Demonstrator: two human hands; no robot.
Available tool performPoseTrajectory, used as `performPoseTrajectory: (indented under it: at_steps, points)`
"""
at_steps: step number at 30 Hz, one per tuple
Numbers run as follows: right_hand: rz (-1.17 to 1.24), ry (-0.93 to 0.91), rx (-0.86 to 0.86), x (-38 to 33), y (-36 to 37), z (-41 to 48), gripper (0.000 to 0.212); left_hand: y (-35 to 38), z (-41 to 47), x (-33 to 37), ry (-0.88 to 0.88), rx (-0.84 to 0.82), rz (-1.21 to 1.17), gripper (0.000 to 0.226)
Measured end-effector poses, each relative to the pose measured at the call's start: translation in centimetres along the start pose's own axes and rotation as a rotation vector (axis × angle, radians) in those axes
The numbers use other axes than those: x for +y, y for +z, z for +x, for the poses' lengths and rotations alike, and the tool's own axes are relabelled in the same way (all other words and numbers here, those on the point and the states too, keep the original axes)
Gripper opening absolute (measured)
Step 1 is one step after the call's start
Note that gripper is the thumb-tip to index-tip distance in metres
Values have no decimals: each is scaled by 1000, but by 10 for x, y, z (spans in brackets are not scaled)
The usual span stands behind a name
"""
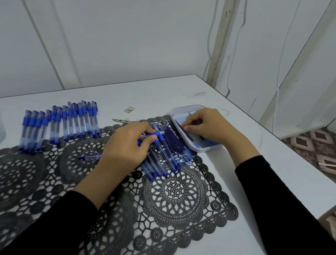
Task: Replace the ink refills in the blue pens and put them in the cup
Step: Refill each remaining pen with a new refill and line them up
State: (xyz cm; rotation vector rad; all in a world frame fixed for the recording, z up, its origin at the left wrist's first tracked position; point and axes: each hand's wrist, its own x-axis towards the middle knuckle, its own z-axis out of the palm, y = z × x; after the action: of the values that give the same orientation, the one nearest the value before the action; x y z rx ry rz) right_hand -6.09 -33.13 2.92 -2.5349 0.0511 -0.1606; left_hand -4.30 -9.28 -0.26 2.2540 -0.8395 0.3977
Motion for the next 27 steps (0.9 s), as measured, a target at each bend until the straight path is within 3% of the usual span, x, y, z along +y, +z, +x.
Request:
performPoseTrajectory:
  at_steps: [17,24,27]
  points:
    - [-40,80,36,-13,5,-3,14,-3,0,0,-35,14,-18,8]
    - [318,189,143,-9,-2,-7,15,-2,0,-3,-71,40,-53,7]
    - [641,177,174,-16,-7,-7,15,-4,-1,-3,-117,80,-121,5]
